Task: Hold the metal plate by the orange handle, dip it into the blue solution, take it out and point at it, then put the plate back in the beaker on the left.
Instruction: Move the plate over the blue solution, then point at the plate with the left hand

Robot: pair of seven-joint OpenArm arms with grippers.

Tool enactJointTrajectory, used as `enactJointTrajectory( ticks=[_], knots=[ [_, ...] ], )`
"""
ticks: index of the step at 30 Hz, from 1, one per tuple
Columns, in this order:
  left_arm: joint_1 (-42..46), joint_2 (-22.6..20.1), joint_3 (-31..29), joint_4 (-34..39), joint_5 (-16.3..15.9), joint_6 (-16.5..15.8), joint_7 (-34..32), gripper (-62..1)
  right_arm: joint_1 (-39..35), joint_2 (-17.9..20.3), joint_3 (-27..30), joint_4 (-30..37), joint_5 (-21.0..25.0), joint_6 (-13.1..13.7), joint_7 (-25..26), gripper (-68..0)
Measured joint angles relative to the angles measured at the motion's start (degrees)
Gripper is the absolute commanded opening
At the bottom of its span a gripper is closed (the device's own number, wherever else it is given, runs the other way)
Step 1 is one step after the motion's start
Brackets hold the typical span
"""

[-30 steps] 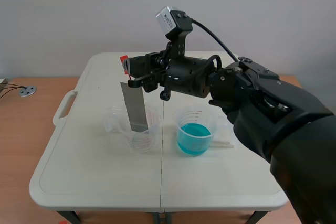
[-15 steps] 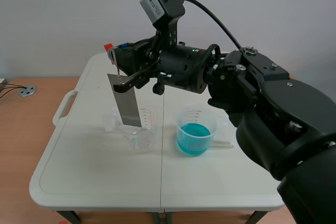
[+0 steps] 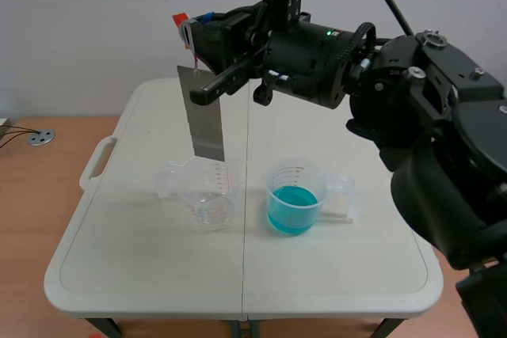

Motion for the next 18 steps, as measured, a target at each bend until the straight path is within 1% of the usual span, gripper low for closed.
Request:
enactJointTrajectory(
  ticks=[5, 11, 15, 18],
  knots=[
    [0.00, 0.00, 0.00, 0.00, 0.00, 0.00, 0.00, -59.2, -0.07, 1.64, 0.50, 3.19, 0.02, 0.02, -0.37, -66.3],
    [0.00, -0.42, 0.00, 0.00, 0.00, 0.00, 0.07, -59.2, -1.86, 3.39, 2.62, 7.19, 0.04, 0.02, -0.44, -66.3],
    [0.00, -2.49, -0.13, 0.00, 0.00, 0.00, -0.70, -59.2, -2.91, 4.50, 3.72, 10.19, 0.04, 0.15, -0.61, -66.2],
    [0.00, -3.54, -1.92, 0.00, -0.02, 0.00, -0.70, -59.2, -4.13, 5.40, 4.92, 12.96, 0.04, 0.28, -0.63, -66.3]
  ],
)
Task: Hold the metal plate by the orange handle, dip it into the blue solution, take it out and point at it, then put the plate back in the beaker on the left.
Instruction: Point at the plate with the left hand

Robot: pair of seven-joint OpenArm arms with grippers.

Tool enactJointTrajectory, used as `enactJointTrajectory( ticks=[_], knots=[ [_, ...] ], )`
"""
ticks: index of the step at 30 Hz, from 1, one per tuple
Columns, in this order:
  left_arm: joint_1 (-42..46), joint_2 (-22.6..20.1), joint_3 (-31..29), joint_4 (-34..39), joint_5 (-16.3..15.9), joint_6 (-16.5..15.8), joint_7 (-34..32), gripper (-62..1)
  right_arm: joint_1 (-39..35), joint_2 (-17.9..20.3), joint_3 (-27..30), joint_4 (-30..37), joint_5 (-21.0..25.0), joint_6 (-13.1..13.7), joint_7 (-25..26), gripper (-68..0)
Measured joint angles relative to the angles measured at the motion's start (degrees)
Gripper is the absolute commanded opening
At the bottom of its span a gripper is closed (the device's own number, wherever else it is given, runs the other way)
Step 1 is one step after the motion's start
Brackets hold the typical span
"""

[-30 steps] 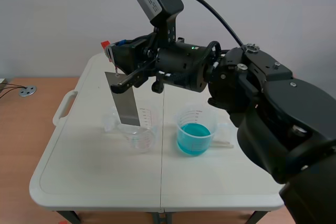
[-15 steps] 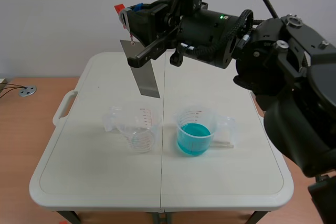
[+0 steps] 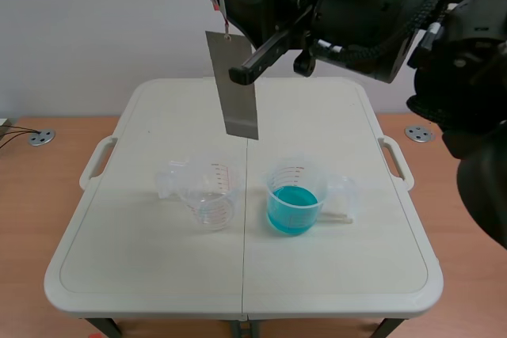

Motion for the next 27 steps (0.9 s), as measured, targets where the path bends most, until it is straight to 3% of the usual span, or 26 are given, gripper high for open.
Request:
enactJointTrajectory(
  ticks=[9, 17, 21, 27],
  knots=[
    [0.02, -2.12, -12.07, 2.82, 0.02, 0.00, -0.59, -59.2, -3.74, 3.37, 4.44, 5.79, 1.62, 0.22, -0.02, -66.3],
    [0.04, -6.34, -22.82, 9.42, -0.44, -0.02, -7.91, -59.2, -6.32, 7.78, 8.63, 7.67, 6.29, 0.66, -0.39, -66.3],
    [0.17, -8.44, -24.46, 13.99, -3.26, -0.13, -11.76, -59.3, -6.91, 10.05, 9.64, 7.67, 8.57, 1.31, -0.39, -66.3],
    [0.17, -9.64, -24.44, 21.42, -3.37, -3.21, -17.46, -59.3, -7.28, 12.94, 12.20, 7.67, 10.99, 1.95, -0.39, -66.3]
  ],
)
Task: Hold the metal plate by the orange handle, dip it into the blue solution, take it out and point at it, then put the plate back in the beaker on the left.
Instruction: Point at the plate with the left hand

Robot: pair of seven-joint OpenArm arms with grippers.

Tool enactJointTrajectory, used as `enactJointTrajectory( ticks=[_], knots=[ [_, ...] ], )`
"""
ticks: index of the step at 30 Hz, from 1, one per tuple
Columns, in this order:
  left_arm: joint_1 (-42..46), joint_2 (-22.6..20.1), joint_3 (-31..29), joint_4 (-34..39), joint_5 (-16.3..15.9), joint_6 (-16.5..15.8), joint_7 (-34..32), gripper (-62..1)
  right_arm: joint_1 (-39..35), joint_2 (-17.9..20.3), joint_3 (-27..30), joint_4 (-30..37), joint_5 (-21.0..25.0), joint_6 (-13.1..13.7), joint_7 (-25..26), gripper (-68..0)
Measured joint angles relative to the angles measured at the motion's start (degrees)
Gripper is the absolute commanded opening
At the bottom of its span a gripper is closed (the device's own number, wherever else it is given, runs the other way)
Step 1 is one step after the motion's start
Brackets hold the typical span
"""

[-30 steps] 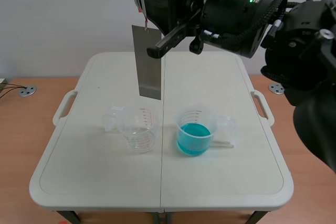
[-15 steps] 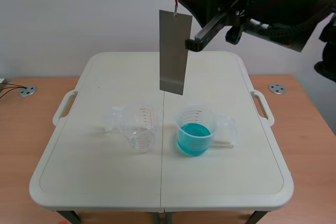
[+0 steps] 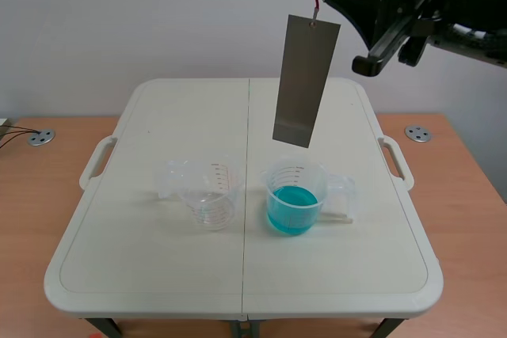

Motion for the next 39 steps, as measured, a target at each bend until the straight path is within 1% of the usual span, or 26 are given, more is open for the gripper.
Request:
enactJointTrajectory(
  ticks=[2, 3, 5, 8, 11, 16, 18, 21, 23, 26, 32, 36, 39],
  knots=[
    [0.00, 0.04, 0.09, 2.43, 0.17, -1.95, -1.38, -59.3, -0.09, 0.70, 0.09, 0.00, -0.02, -0.02, -0.04, -66.3],
    [-0.02, 0.02, 0.33, 3.50, 0.31, -2.43, -2.67, -59.3, -0.33, 0.96, 0.07, 0.00, 0.02, 0.04, -0.02, -66.3],
    [-0.11, 0.02, 1.22, 5.53, 0.33, -2.51, -4.09, -59.3, -1.05, 1.31, 0.07, -0.02, -0.02, 0.17, -0.07, -66.3],
    [-2.12, 0.02, 4.11, 6.97, 0.46, -2.99, -4.00, -59.3, -1.77, 1.31, 0.04, -0.35, -0.02, 0.26, -0.02, -66.3],
    [-6.40, 0.02, 8.66, 6.86, 2.10, -3.93, -3.63, -59.3, -1.73, 1.31, 0.04, -1.86, -0.02, 0.24, 0.00, -66.3],
    [-15.17, 0.02, 17.73, 6.71, 2.58, -4.13, -2.64, -59.3, -1.73, 1.29, 0.04, -4.70, -0.02, 0.24, 1.09, -66.3],
    [-18.43, 0.04, 21.22, 6.71, 4.61, -4.57, -2.56, -59.3, -1.73, 1.29, 0.02, -5.14, -0.04, 0.22, 1.27, -66.3],
    [-22.80, 0.74, 26.29, 6.69, 6.71, -4.96, -0.96, -59.3, -1.73, 1.29, 0.02, -5.22, -0.07, 0.22, 1.29, -66.3],
    [-25.38, 2.16, 29.33, 6.58, 7.80, -4.96, 1.31, -59.3, -1.73, 1.29, 0.02, -5.22, -0.09, 0.22, 1.31, -66.3],
    [-28.68, 5.33, 33.53, 6.14, 10.49, -4.96, 3.74, -59.3, -1.73, 1.29, 0.02, -5.22, -0.24, 0.20, 1.29, -66.3],
    [-34.97, 12.07, 40.46, 2.54, 14.69, -4.96, 6.56, -59.3, -1.73, 1.29, 0.02, -5.22, -0.24, 0.22, 1.31, -66.3],
    [-39.39, 16.57, 43.04, -2.27, 17.20, -4.98, 7.98, -59.3, -1.73, 1.29, 0.02, -5.22, -0.24, 0.22, 1.31, -66.3],
    [-42.60, 19.91, 43.50, -6.36, 17.38, -4.94, 7.96, -59.3, -1.73, 1.29, 0.02, -5.22, -0.24, 0.22, 1.29, -66.3]
  ],
)
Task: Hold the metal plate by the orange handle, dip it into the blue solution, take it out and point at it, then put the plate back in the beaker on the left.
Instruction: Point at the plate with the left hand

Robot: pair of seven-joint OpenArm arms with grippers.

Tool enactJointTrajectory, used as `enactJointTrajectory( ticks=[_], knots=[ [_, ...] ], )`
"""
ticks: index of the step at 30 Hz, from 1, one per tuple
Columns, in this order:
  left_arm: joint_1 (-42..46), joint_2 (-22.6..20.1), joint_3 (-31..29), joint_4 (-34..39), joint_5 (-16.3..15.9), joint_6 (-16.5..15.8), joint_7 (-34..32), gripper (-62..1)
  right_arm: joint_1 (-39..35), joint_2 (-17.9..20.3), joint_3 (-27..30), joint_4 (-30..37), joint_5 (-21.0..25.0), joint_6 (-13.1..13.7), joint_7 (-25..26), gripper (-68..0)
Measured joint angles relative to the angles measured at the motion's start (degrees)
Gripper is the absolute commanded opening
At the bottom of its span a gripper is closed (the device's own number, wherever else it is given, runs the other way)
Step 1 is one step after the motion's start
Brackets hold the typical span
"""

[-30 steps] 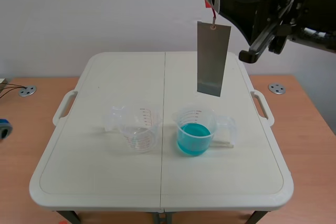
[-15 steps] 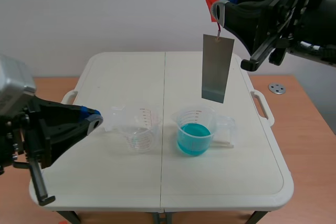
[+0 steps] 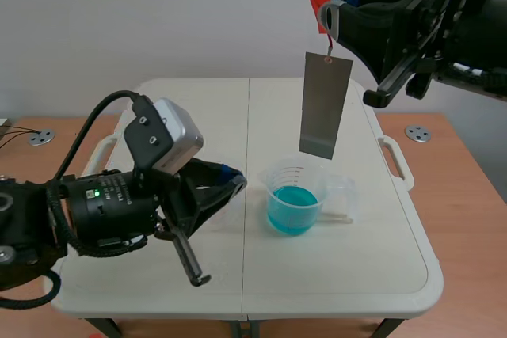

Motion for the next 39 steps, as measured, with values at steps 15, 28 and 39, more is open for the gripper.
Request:
enactJointTrajectory(
  ticks=[15, 28, 39],
  knots=[
    [-10.97, 8.33, 0.50, -13.20, 5.53, -0.02, 0.13, -59.3, 0.00, 0.00, 0.00, 0.00, 0.00, 0.00, 0.02, -66.3],
    [-16.79, 10.80, 1.01, -20.11, 7.48, 0.61, 0.11, -59.3, 0.00, 0.00, 0.00, 0.00, 0.00, 0.00, 0.02, -66.3],
    [-16.76, 11.54, 1.09, -20.59, 9.99, -0.02, -0.72, -59.3, 0.00, 0.00, 0.00, 0.00, 0.02, 0.00, 0.02, -66.3]
  ],
)
